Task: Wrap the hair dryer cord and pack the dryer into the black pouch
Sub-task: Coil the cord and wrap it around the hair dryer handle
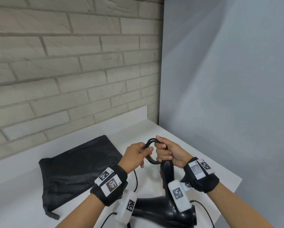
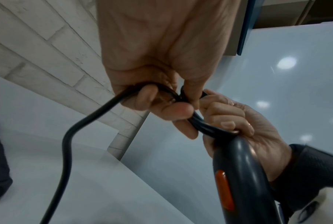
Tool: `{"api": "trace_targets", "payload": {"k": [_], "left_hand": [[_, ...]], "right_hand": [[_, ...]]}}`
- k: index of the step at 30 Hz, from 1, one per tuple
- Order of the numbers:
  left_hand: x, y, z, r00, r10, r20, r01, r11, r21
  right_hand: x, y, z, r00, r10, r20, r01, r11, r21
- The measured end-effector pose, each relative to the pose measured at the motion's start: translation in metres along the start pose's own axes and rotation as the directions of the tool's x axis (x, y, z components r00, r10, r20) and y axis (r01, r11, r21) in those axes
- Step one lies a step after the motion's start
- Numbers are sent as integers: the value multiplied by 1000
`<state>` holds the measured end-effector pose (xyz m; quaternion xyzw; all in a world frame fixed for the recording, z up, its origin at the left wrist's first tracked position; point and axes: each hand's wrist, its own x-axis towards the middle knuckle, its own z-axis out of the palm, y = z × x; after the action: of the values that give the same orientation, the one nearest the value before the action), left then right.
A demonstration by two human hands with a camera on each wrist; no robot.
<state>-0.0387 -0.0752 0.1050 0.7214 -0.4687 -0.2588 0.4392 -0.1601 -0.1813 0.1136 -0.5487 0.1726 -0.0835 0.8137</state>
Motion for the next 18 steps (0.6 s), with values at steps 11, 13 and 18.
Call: {"api": "trace_targets", "payload": {"k": [11, 13, 18], "left_hand": [[-18, -31, -58, 994, -82, 66, 92, 983, -161], [-29, -54, -61, 990, -131, 59, 136, 987, -91], [-59, -105, -43, 977, -209, -26, 209, 946, 248]], "right_hand": [[0, -1, -13, 1000, -20, -22, 20, 999, 36], [1, 0, -18, 999, -25, -39, 27, 998, 62], [6, 1, -23, 997, -31, -67, 38, 993, 109]]}}
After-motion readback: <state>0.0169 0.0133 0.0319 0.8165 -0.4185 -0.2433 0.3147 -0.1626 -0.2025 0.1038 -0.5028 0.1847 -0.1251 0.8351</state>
